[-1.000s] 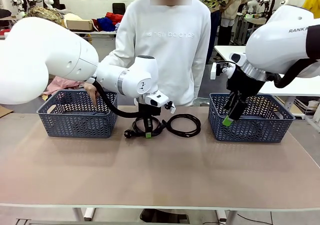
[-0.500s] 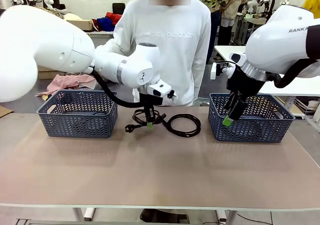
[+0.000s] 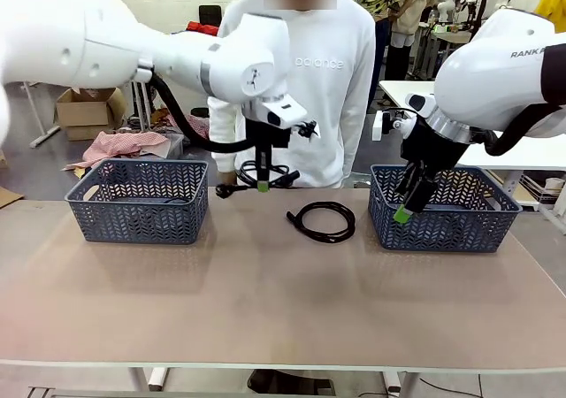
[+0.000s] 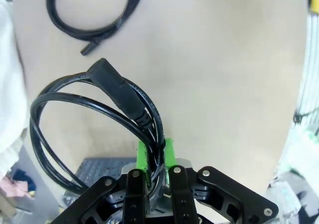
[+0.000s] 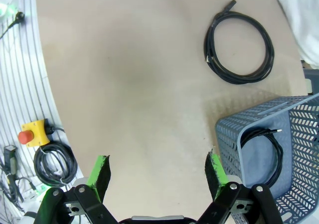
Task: Organize the cables according to human instructions.
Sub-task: Pick up a bundle of cables and place it in the basket indicated by the human.
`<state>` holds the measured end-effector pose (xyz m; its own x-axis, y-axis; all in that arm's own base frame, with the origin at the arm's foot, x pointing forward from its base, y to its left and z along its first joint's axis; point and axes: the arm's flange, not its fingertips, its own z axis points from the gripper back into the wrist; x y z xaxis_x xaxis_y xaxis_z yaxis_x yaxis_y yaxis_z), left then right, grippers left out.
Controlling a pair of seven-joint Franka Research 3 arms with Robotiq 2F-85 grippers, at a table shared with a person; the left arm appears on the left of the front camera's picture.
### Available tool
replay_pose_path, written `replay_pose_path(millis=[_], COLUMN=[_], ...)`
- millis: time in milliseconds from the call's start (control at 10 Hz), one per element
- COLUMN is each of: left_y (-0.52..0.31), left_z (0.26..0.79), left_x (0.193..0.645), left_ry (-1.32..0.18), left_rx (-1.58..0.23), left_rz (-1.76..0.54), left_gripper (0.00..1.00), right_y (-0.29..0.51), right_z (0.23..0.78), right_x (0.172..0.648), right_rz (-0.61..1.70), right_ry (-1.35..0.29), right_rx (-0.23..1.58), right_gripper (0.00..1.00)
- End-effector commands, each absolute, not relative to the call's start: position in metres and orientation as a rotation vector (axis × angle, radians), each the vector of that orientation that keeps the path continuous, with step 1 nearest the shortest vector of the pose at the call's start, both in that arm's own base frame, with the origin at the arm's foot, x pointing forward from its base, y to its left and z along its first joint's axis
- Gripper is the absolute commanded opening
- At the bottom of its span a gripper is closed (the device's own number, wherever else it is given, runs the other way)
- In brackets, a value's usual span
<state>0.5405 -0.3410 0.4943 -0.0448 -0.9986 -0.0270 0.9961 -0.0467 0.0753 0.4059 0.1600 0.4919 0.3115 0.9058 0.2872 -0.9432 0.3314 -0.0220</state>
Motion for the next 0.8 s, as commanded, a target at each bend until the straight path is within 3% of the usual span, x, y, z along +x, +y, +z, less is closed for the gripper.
replay_pose_path(millis=[0,700], left_y=[-0.307,-0.189], left_z=[0.520,0.566], left_x=[0.545,0.554], left_ry=[-0.012,-0.124], left_rx=[0.071,-0.088], left_rz=[-1.709,-1.771], left_gripper=[0.00,0.00], right_y=[0.162,0.162], right_z=[0.495,0.495], right_x=[0.407,0.407], right_rz=[1.228,1.228], right_ry=[-0.266,-0.266], right_rx=[0.158,0.158], right_gripper=[1.00,1.00])
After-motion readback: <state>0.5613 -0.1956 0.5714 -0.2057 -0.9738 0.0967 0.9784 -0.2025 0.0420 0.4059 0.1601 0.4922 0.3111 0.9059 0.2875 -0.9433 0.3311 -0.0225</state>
